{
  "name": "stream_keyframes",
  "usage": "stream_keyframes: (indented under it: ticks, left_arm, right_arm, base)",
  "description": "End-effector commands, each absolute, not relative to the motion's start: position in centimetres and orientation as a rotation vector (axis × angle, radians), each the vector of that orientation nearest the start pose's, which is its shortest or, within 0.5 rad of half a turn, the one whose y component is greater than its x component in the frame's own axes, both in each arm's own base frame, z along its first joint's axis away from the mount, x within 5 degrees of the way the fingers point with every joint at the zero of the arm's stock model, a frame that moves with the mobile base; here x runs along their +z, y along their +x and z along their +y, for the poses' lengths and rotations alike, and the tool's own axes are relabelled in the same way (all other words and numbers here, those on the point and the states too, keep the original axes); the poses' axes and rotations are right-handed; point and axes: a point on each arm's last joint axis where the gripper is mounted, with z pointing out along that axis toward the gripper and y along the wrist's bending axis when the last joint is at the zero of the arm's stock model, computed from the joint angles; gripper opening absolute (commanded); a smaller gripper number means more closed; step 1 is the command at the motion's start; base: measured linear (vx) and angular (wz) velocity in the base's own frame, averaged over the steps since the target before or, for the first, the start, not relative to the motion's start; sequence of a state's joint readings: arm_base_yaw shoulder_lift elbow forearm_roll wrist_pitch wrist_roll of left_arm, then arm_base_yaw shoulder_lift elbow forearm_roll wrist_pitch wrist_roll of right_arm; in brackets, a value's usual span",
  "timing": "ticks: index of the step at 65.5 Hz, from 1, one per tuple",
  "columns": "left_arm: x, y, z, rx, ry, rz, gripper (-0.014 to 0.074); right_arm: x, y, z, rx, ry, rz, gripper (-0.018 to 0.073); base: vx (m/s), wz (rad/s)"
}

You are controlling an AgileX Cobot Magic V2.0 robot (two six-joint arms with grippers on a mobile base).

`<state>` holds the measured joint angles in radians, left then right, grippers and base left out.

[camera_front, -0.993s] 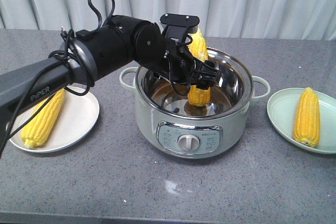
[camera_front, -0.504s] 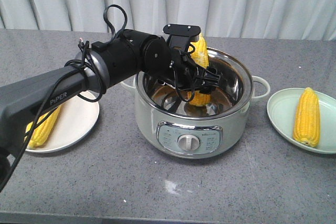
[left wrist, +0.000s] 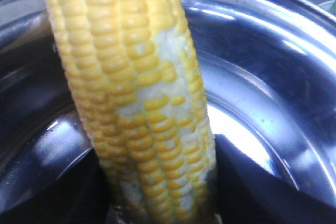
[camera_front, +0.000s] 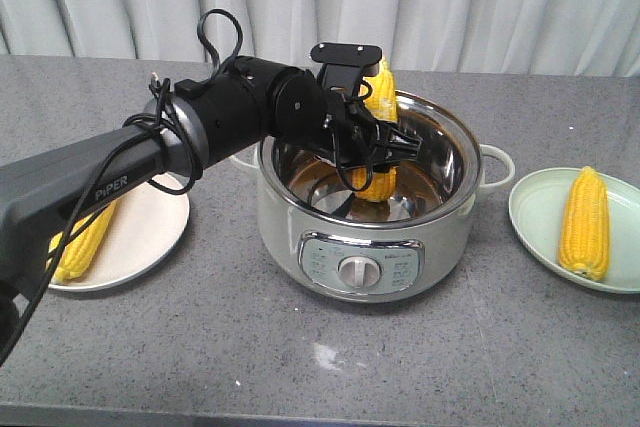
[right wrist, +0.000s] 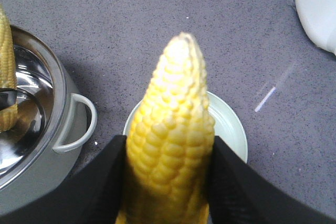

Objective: Distribute corn equally
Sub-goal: 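Grasp the last corn cob with the left gripper and lift it out, then drive the base to the counter with the empty cream and green plates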

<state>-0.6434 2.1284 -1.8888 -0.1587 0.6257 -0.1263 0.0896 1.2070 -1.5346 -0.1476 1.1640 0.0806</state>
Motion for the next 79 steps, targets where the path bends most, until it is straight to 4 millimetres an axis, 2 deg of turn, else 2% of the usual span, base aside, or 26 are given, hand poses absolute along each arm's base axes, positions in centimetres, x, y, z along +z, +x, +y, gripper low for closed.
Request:
stream_keyframes:
  ticks: [1, 14, 26, 36, 43, 61, 69, 79]
  left_arm:
    - [31.8, 38.4, -30.1, -0.613, 0.471, 2.204, 0.0145]
    - [34.8, 37.3, -29.2, -0.614, 0.484, 2.153, 0.0135]
    - [39.1, 35.4, -27.1, -0.553, 0.503, 2.088, 0.014]
    - [42.1, 34.2, -24.0, -0.472, 0.45, 2.077, 0.0146]
    - [43.4, 34.1, -21.3, -0.39, 0.375, 2.102, 0.0146]
    - [44.5, 33.9, -15.3, -0.176, 0.207, 2.215, 0.0146]
    - [45.2, 33.4, -13.4, -0.112, 0.156, 2.229, 0.0146]
    - [45.0, 32.6, -11.7, -0.048, 0.122, 2.236, 0.0146]
  right_arm:
    - [47.6, 21.7, 0.5, -0.118, -0.005, 2.201, 0.0186]
    - [47.6, 21.7, 0.5, -0.118, -0.005, 2.201, 0.0186]
    - [47.6, 21.7, 0.5, -0.118, -0.005, 2.201, 0.0186]
    - [47.6, 21.7, 0.5, -0.118, -0.005, 2.201, 0.0186]
    - [47.6, 21.7, 0.5, -0.118, -0.005, 2.201, 0.0186]
    - [47.6, 21.7, 0.5, -0.118, -0.005, 2.201, 0.0186]
    - [47.6, 21.7, 0.5, -0.118, -0.005, 2.201, 0.0186]
    - [47.6, 21.7, 0.5, -0.118, -0.005, 2.201, 0.0186]
  base:
    - [0.0, 0.0]
    - [0.0, 0.0]
    - [0.0, 0.0]
    - [0.0, 0.0]
    - [0.0, 0.0]
    - [0.0, 0.0]
    - [0.0, 0.0]
    - [0.0, 0.0]
